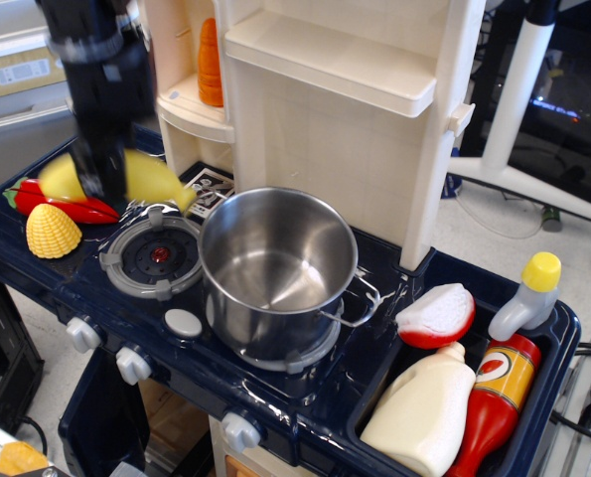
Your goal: Put banana in pot or pan
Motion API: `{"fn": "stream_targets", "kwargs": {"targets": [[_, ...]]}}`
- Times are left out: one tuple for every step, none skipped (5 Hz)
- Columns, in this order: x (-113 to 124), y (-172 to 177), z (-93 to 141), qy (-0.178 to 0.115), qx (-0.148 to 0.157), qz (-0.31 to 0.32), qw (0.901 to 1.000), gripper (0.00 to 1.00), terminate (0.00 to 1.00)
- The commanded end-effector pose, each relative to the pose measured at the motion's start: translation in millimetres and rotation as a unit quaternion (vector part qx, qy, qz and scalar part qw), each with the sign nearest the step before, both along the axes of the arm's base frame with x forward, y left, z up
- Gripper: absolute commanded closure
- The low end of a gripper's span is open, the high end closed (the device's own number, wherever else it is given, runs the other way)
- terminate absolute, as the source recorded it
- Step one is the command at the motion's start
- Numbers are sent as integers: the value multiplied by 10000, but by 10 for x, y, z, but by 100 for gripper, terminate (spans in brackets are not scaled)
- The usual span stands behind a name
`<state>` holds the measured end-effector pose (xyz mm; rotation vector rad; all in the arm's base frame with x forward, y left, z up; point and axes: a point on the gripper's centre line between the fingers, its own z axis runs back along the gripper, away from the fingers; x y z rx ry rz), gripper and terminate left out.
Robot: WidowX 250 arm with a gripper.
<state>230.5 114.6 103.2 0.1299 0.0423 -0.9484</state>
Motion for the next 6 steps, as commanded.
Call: {"fn": "stream_targets", "kwargs": {"targets": [[25,-330,667,165,442,639,9968,100,0],[40,-725,606,191,-18,989,9949,100,0],[-4,-878,334,-236,509,802,9952,100,0],[78,-988,258,-336,451,734,9957,100,0],[56,-957,238,-439,411,514,9969,0,0],[56,-957,238,-439,411,514,9969,0,0]]}}
